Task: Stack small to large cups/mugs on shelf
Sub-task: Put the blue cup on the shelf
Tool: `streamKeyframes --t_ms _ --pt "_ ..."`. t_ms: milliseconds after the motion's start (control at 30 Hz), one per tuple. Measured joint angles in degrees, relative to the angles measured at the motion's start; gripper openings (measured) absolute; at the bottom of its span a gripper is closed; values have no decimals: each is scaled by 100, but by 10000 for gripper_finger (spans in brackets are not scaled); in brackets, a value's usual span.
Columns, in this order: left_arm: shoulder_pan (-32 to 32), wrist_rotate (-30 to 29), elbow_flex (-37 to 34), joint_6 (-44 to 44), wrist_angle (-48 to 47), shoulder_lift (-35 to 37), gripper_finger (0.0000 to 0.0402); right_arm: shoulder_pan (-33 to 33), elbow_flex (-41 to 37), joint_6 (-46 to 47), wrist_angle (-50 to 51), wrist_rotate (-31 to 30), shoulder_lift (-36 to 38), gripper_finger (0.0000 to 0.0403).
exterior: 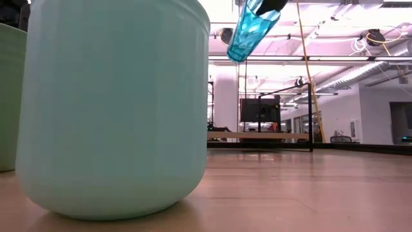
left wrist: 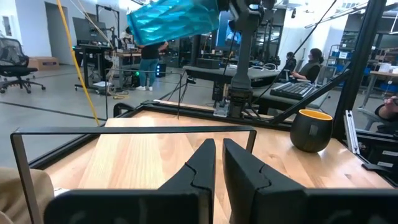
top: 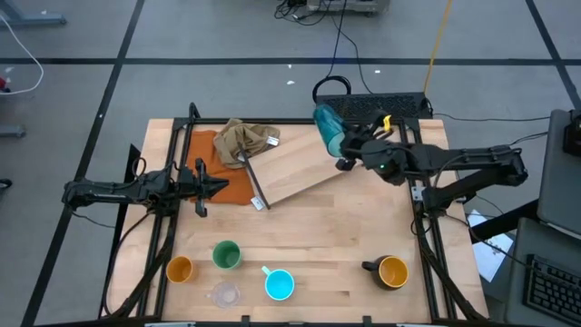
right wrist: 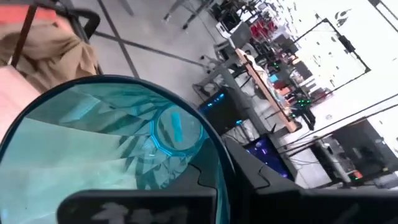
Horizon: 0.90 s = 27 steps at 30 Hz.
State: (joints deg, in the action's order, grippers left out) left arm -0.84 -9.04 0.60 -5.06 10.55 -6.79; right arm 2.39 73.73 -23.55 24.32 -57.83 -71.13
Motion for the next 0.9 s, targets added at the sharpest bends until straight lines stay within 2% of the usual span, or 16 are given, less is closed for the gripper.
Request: streamKeyframes --t_ms 333,500,600,800,900 --pt "-1 0 0 -24 0 0 33 -9 -2 -289 -55 -87 -79 0" --pt "-1 0 0 -26 0 0 33 -220 -2 -313 79 -13 -79 0" --pt "-1 0 0 -28 -1 0 33 -428 -2 -94 267 515 -78 0" --pt "-1 0 0 -37 0 -2 33 -797 200 745 605 2064 -81 0" --pt "-1 0 0 -44 -1 -1 33 -891 362 942 716 2551 -81 0"
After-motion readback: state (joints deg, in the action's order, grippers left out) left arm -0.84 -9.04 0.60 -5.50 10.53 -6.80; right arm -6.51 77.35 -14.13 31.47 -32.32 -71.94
